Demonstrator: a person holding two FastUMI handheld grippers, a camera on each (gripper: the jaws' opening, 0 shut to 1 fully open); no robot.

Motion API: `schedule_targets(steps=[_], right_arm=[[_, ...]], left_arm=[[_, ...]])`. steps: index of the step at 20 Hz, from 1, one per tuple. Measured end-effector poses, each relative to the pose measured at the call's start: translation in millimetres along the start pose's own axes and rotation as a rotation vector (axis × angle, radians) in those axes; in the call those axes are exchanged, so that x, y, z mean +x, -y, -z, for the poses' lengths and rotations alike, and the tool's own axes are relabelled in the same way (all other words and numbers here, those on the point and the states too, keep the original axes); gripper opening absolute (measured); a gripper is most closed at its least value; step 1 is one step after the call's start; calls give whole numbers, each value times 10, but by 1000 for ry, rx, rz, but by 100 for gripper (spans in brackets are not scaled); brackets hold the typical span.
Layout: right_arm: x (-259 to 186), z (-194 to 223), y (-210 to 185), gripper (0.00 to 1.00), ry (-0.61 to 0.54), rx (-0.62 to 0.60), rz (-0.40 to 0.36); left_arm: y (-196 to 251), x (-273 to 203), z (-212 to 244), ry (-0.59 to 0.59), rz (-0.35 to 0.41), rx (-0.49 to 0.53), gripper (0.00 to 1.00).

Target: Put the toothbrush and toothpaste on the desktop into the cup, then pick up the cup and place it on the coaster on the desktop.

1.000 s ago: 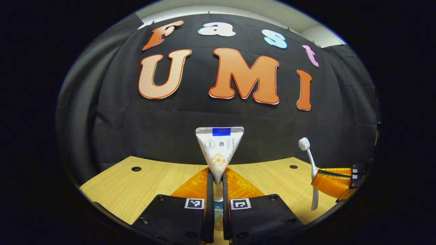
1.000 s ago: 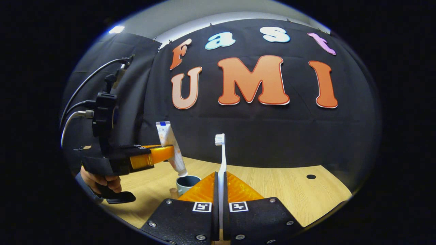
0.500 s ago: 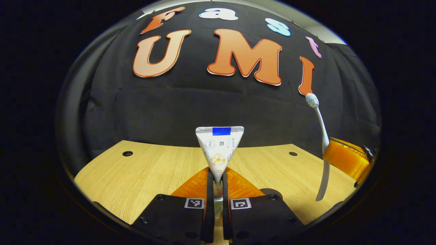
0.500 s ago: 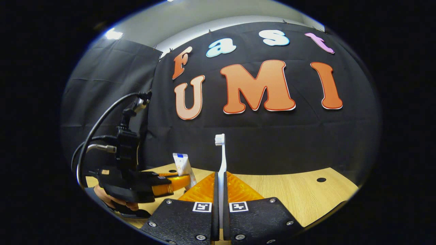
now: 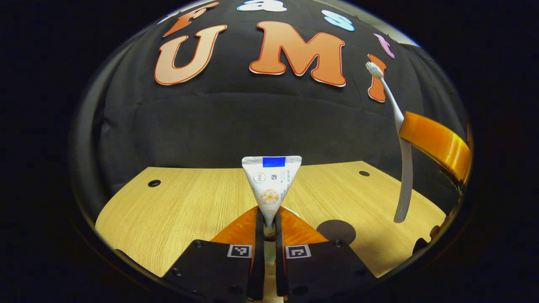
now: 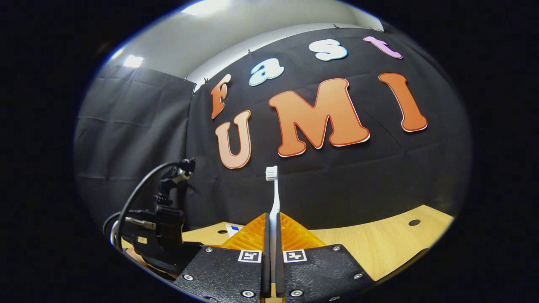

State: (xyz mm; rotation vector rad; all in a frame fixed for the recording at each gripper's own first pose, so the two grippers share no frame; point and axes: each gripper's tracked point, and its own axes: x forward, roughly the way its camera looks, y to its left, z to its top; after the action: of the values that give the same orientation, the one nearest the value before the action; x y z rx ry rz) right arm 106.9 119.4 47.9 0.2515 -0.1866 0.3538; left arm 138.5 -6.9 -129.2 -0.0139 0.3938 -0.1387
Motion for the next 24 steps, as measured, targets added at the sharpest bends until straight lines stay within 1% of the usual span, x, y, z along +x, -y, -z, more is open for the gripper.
schedule_targets(steps=[4, 7, 10, 12, 13, 14, 15, 19, 21, 24], right_arm=[[108, 0, -52, 5, 32, 40, -23], [181, 75, -112, 5, 26, 96, -53], [228, 94, -162, 5, 36, 113, -75], [264, 101, -183, 5, 54, 124, -85], [287, 97, -200, 5, 61, 133, -91], [312, 108, -215, 5, 66, 140, -94], [334, 131, -211, 5, 71, 146, -96], [413, 181, -231, 5, 94, 176, -114], [454, 200, -234, 5, 113, 189, -120], [528, 256, -249, 5, 137, 200, -120]], left_arm=[[28, 21, 91, -36, 11, -6, 18], [41, 23, 154, -64, 15, -6, 23], [44, 21, 148, -63, 18, -5, 28], [30, -1, 147, -63, 10, -3, 33], [19, -10, 112, -53, 5, -3, 33], [11, -56, 53, -44, 0, -5, 36], [3, -90, 10, -31, -8, -4, 36], [-148, -136, -60, 1, -29, -7, 53], [-177, -220, -37, 8, -35, -14, 55], [-221, -338, -2, 16, -55, -15, 71]])
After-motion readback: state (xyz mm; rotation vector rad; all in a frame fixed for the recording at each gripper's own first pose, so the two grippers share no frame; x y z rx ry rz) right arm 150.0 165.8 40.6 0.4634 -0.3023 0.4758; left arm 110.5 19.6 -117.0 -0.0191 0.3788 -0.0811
